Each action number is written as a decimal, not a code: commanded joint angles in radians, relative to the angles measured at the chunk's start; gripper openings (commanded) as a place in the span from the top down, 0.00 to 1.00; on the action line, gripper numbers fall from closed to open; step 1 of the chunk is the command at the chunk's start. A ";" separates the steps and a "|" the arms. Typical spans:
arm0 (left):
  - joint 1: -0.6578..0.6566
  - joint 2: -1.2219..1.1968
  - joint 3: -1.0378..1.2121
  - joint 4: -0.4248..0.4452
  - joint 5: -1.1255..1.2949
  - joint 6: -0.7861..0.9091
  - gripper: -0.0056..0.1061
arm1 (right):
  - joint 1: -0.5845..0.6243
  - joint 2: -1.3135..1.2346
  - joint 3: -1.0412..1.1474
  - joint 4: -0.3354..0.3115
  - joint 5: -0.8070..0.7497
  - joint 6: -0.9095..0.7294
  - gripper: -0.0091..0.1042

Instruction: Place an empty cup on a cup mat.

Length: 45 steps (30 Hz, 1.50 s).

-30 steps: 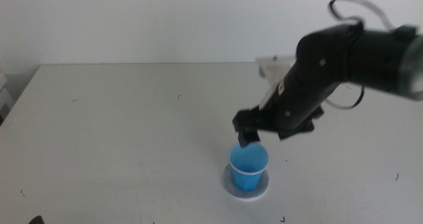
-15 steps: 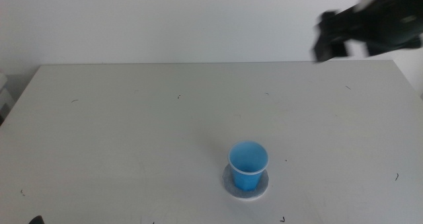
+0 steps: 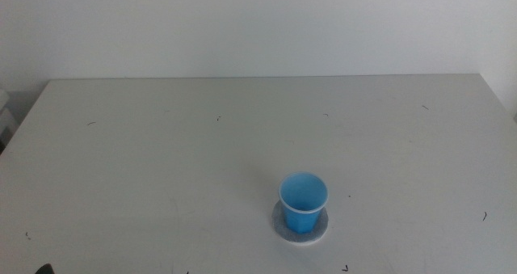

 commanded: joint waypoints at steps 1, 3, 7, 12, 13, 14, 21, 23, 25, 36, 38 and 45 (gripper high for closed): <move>0.001 -0.013 -0.006 0.000 -0.068 -0.011 0.01 | -0.009 -0.091 0.058 -0.019 -0.107 -0.005 0.31; 0.001 -0.013 -0.006 0.000 -0.068 -0.011 0.01 | -0.009 -0.165 0.142 -0.020 -0.148 -0.005 0.31; 0.001 -0.013 -0.006 0.000 -0.068 -0.011 0.01 | -0.009 -0.345 0.343 -0.020 -0.265 -0.018 0.31; 0.001 -0.013 -0.006 0.000 -0.068 -0.011 0.01 | -0.009 -0.553 0.581 -0.028 -0.426 -0.024 0.31; 0.001 -0.013 -0.006 0.000 -0.068 -0.011 0.01 | -0.009 -0.594 0.632 -0.027 -0.463 -0.024 0.31; 0.001 -0.013 -0.006 0.000 -0.068 -0.011 0.01 | -0.009 -0.634 0.681 -0.031 -0.504 -0.024 0.31; 0.001 -0.013 -0.006 0.000 -0.068 -0.011 0.01 | -0.009 -0.876 0.987 -0.039 -0.859 -0.030 0.31; 0.001 -0.013 -0.006 0.000 -0.068 -0.011 0.01 | -0.009 -0.916 1.053 -0.039 -0.928 -0.030 0.31; 0.001 -0.013 -0.006 0.000 -0.068 -0.011 0.01 | -0.009 -0.939 1.111 -0.039 -0.966 -0.030 0.31; 0.001 -0.013 -0.006 0.000 -0.068 -0.011 0.01 | -0.007 -0.975 1.285 -0.034 -0.990 -0.027 0.31; 0.001 -0.013 -0.006 0.000 -0.068 -0.011 0.01 | -0.007 -0.975 1.296 -0.035 -0.971 -0.027 0.31; 0.001 -0.013 -0.006 0.000 -0.068 -0.011 0.01 | -0.007 -0.975 1.296 -0.038 -0.955 -0.028 0.31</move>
